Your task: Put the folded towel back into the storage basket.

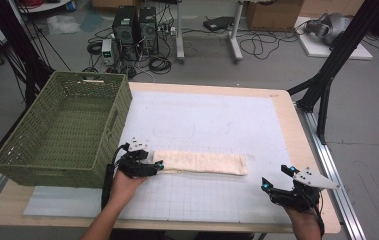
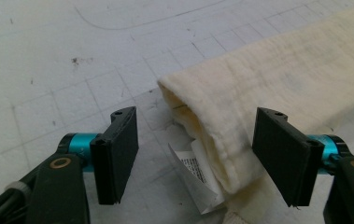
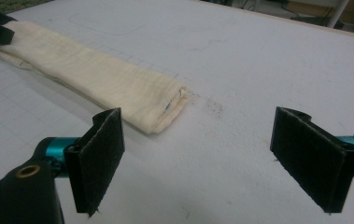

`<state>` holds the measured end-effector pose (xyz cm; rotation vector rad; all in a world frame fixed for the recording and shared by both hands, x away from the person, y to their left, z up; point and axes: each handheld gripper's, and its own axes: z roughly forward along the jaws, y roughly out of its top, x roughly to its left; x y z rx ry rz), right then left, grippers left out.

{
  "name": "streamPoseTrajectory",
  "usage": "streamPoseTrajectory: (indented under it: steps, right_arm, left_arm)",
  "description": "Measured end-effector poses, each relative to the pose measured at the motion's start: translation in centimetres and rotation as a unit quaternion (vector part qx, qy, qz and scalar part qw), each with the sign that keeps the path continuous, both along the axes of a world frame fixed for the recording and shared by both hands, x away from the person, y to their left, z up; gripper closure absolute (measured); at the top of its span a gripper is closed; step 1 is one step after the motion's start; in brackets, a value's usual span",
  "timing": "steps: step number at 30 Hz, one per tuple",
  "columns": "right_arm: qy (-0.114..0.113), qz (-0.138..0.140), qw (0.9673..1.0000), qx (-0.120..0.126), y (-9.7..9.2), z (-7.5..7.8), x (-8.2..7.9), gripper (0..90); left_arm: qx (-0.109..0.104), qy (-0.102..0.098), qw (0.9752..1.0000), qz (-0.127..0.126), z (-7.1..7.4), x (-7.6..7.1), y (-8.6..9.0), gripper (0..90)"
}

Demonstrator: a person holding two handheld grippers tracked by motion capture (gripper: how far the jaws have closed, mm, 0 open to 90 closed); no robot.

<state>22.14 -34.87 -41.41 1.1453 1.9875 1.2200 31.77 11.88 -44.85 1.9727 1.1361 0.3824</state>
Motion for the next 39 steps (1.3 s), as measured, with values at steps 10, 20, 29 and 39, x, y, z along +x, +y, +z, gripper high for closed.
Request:
streamPoseTrajectory:
  steps: [10,20,29,39]
  right_arm:
    - [0.0,-0.003,1.0,0.002,0.0,0.0,0.0,16.8]
    - [0.002,0.002,1.0,-0.001,0.1,-0.1,0.1,16.8]
    - [-0.029,0.001,0.9991,-0.031,0.7,0.2,0.3,14.4]
    - [-0.017,0.025,0.9989,-0.036,3.3,-0.3,2.0,14.4]
  left_arm:
    - [-0.001,0.002,0.9997,-0.023,0.2,-0.5,-0.4,55.9]
    - [0.002,-0.012,0.9982,-0.058,0.2,-0.9,-0.9,81.4]
    - [-0.043,-0.048,0.9959,-0.063,0.3,-1.8,0.0,82.3]
    - [-0.07,-0.08,0.9913,-0.077,1.1,-2.9,0.6,82.3]
